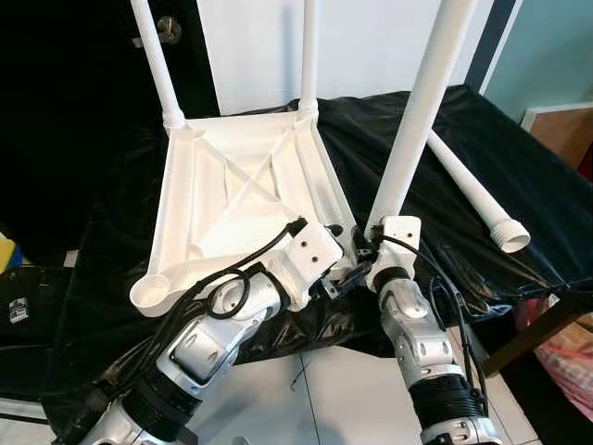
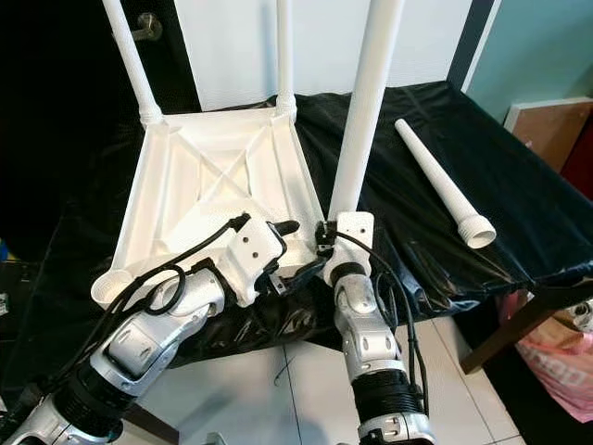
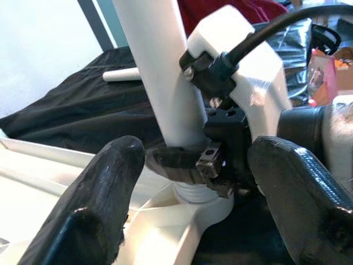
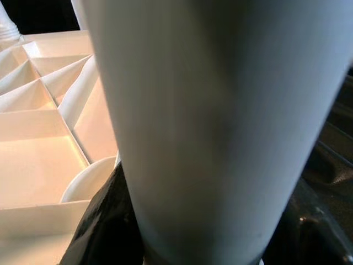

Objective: Building children table

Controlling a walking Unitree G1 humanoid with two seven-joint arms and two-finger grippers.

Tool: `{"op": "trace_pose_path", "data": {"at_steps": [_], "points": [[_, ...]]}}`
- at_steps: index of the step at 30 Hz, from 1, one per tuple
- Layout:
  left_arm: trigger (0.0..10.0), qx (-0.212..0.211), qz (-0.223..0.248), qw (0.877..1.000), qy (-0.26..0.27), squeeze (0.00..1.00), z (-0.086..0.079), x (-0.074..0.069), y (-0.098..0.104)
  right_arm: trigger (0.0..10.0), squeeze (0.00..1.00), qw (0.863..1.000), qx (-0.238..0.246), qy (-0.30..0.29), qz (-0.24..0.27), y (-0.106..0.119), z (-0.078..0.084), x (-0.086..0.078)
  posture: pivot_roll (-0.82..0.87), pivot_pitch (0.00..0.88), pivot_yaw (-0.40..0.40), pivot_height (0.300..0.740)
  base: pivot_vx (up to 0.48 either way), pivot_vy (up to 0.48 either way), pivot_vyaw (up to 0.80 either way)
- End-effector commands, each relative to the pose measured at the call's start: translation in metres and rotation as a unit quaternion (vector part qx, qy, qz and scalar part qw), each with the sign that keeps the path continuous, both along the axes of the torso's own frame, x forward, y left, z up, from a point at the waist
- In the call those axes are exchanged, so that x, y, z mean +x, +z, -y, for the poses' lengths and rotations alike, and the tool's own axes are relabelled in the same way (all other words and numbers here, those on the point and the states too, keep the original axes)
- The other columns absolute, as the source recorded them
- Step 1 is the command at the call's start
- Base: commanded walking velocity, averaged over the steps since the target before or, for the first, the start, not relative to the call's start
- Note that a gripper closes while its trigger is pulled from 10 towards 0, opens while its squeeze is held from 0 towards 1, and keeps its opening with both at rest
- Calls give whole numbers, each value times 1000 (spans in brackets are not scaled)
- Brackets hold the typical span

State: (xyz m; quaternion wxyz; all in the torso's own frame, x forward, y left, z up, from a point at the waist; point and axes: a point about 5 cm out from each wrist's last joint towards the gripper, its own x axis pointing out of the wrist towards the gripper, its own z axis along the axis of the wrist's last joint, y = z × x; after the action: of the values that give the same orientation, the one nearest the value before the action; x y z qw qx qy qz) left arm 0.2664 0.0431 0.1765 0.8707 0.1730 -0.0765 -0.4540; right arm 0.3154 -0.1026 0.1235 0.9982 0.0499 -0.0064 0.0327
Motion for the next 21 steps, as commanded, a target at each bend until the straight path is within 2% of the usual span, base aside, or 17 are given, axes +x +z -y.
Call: {"op": "trace_pose_path", "data": {"at_steps": [1, 9, 10, 11, 12, 14, 21], "points": [[10000, 8, 5, 1000, 6, 0, -4, 0, -6, 10000, 0, 1000, 17, 10, -11, -3, -3, 0, -58, 0, -31, 740, 0, 0, 0], [10000, 1, 1, 1000, 29, 0, -15, 8, -7, 10000, 0, 1000, -18, 16, 5, 4, -2, 2, -38, 0, -52, 740, 0, 0, 0], [10000, 1, 4, 999, 33, 0, -17, 8, -7, 10000, 133, 999, -23, 25, 11, 5, 0, 2, -36, 0, -51, 740, 0, 0, 0], [10000, 1, 4, 999, 33, 0, -17, 8, -7, 10000, 133, 999, -23, 25, 11, 5, 0, 2, -36, 0, -51, 740, 0, 0, 0], [10000, -1, 1, 999, 36, 0, -17, 9, -7, 10000, 1000, 999, -22, 29, 12, 6, 2, 2, -32, 0, -53, 740, 0, 0, 0], [10000, -1, -1, 999, 38, 0, -19, 9, -8, 10000, 1000, 999, -22, 32, 13, 6, 2, 2, -31, 0, -52, 740, 0, 0, 0], [10000, -3, -20, 999, 30, 0, -22, 7, -12, 10000, 1000, 994, -22, 96, 40, 13, 16, -2, -34, 0, -40, 740, 0, 0, 0]]}}
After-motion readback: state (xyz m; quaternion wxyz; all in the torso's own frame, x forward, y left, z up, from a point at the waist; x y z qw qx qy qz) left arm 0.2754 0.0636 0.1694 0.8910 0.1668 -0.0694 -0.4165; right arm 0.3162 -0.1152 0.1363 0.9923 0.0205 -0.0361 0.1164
